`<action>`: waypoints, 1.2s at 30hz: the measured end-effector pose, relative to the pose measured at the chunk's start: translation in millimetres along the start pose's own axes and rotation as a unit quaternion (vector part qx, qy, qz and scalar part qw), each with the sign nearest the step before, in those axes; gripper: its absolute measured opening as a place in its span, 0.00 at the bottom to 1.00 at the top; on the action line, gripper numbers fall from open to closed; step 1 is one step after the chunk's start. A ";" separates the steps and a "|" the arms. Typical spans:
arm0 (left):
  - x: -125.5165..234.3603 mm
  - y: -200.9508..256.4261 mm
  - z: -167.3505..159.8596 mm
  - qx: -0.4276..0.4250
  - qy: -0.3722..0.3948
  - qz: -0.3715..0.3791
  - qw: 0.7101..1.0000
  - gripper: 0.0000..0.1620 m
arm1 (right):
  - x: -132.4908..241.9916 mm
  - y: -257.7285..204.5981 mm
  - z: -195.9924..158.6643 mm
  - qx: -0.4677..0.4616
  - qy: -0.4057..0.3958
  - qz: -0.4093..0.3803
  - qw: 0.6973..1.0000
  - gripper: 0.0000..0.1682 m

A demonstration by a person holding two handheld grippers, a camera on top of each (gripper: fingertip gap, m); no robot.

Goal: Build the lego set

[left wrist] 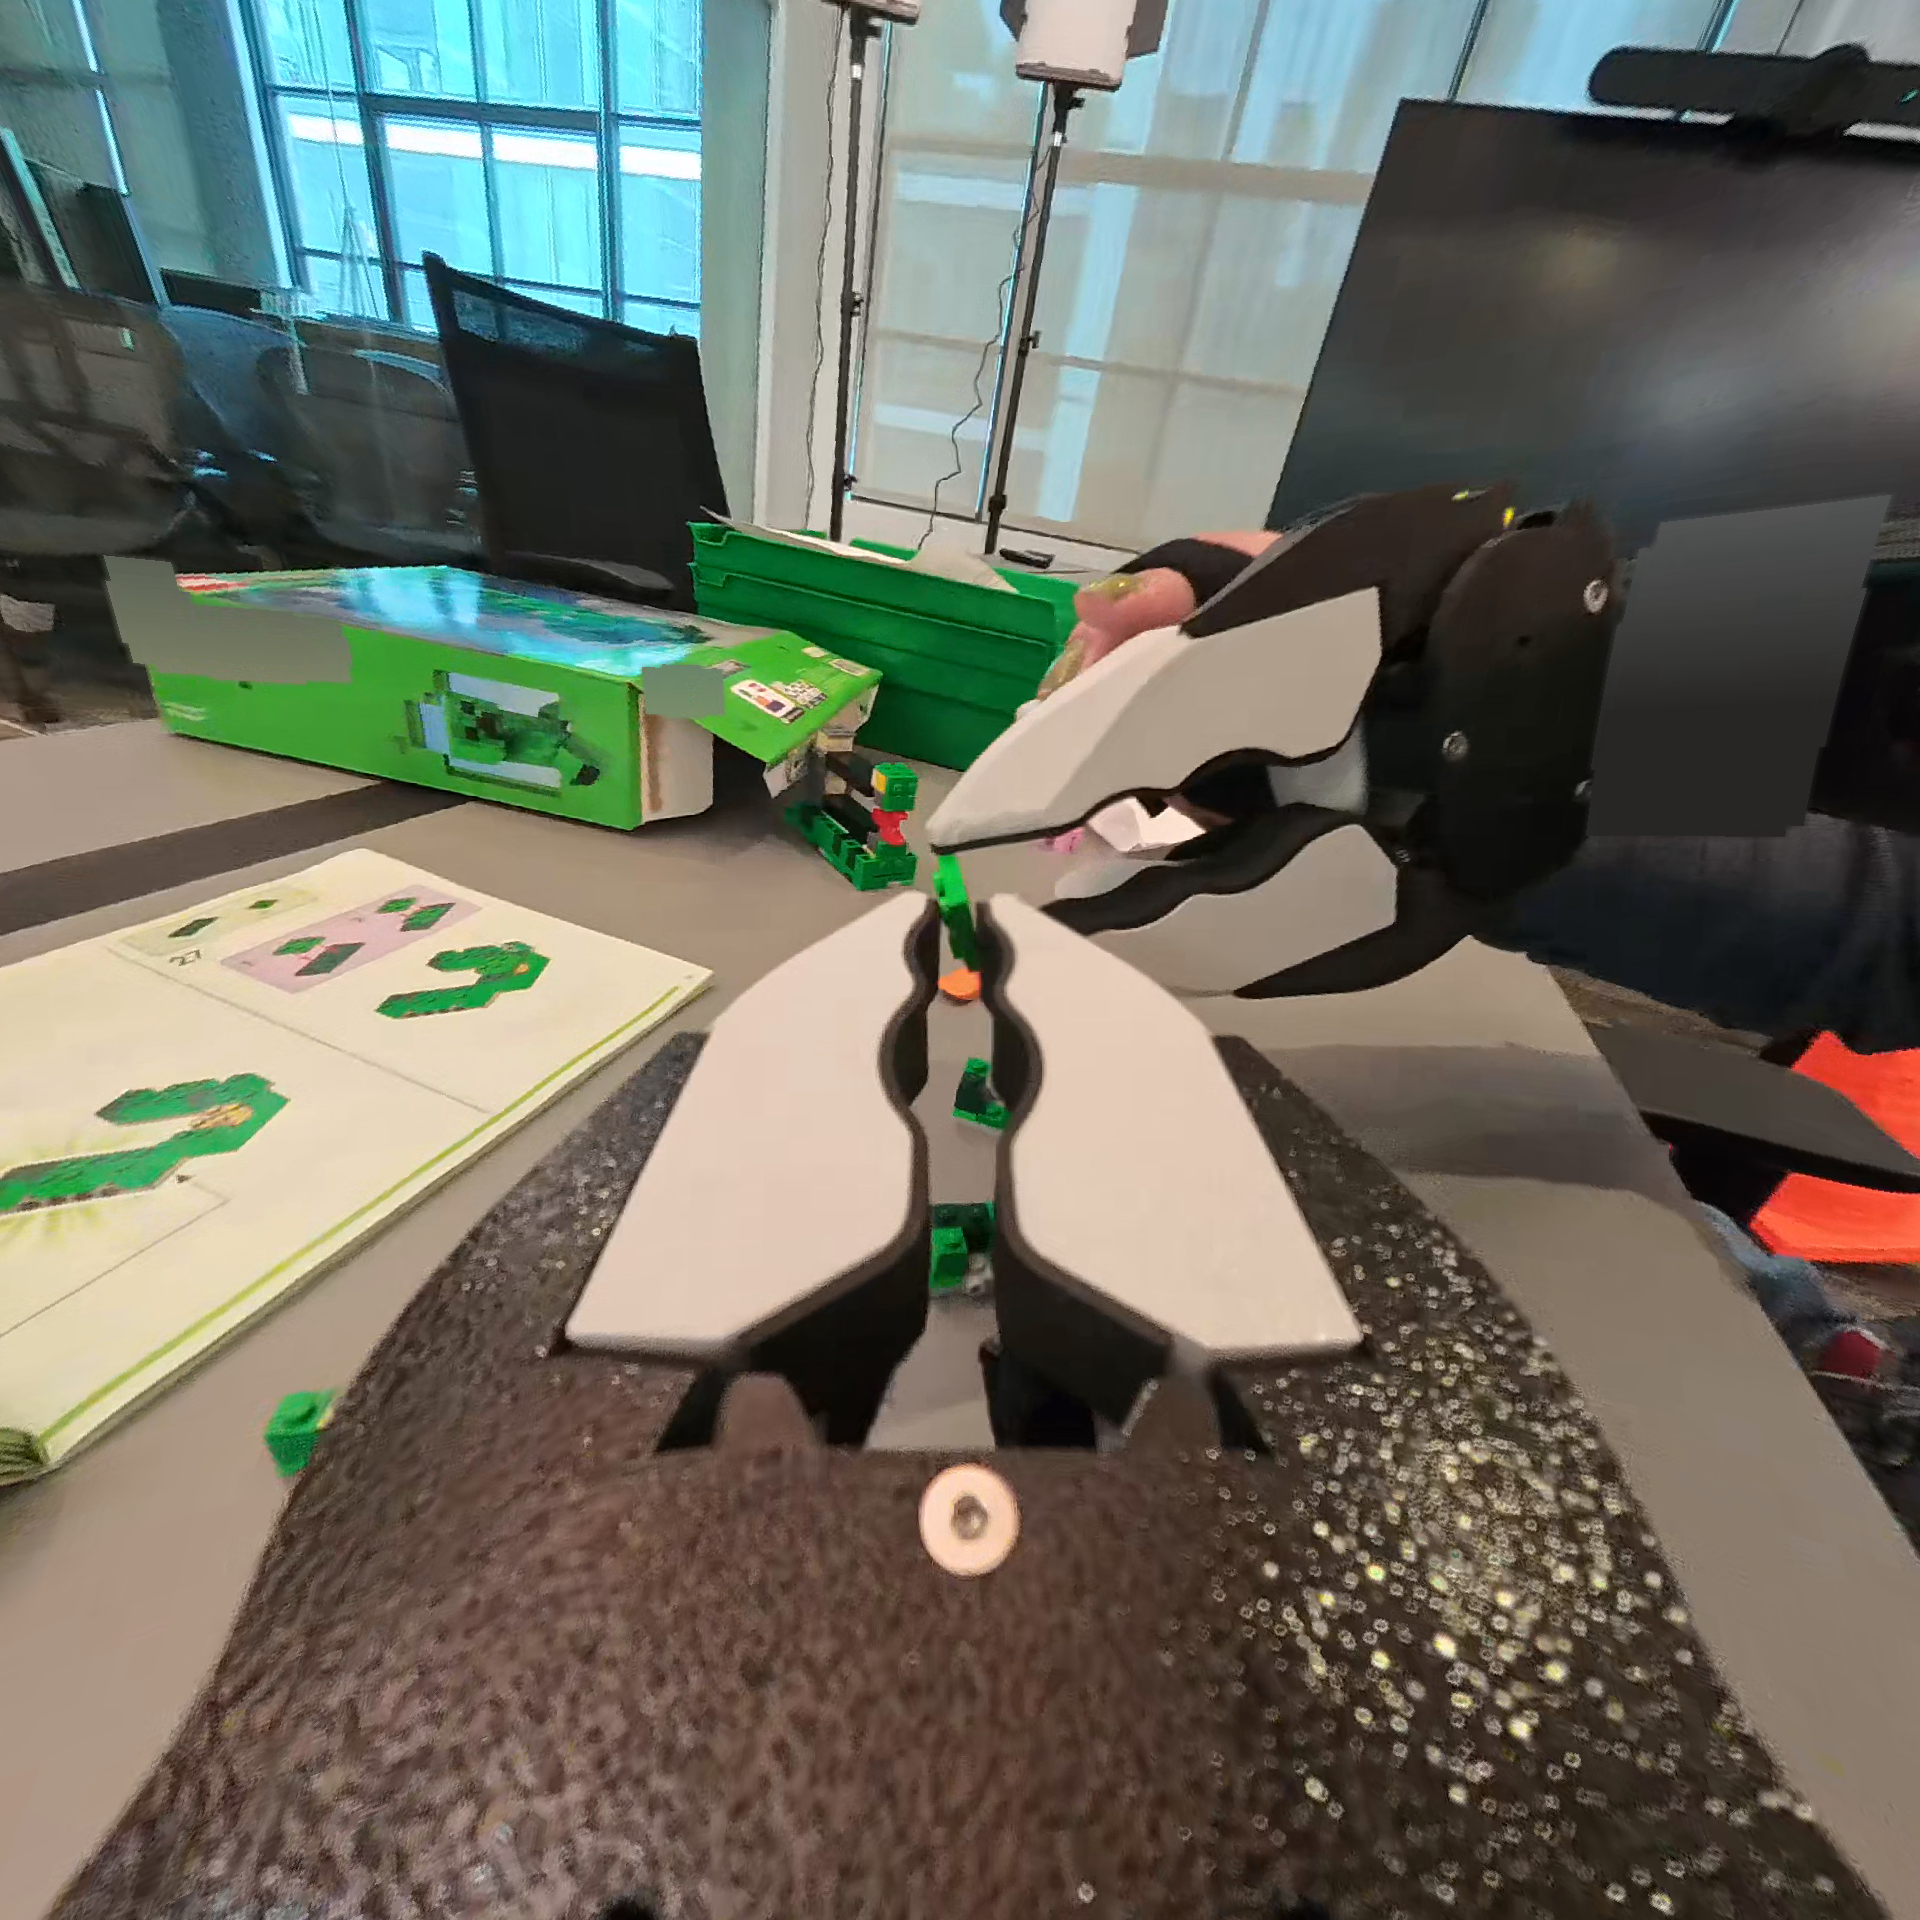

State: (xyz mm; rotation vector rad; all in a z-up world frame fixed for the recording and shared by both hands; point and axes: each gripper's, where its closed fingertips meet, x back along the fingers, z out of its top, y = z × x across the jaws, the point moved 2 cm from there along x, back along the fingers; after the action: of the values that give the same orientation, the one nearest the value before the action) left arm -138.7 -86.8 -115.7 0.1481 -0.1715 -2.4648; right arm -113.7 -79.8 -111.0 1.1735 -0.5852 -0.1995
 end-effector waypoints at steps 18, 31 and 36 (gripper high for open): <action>50.6 -2.0 -73.7 -0.631 -0.376 -0.020 0.678 0.03 | 37.0 -30.5 -62.0 -0.350 0.059 0.089 0.931 0.12; 73.6 -11.5 -75.5 -0.504 -0.449 -0.028 0.737 0.18 | 45.4 -31.1 -70.6 -0.389 0.096 0.094 0.911 0.12; 53.5 -4.1 -70.8 -0.227 -0.422 0.032 0.877 0.18 | 47.9 -31.6 -75.5 -0.416 0.113 0.093 0.898 0.11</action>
State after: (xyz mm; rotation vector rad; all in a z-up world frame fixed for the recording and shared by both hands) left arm -172.4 -123.0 -189.5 -1.1235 0.0440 -2.2641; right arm -29.1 -52.3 -143.6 0.2956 -0.3375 -0.1232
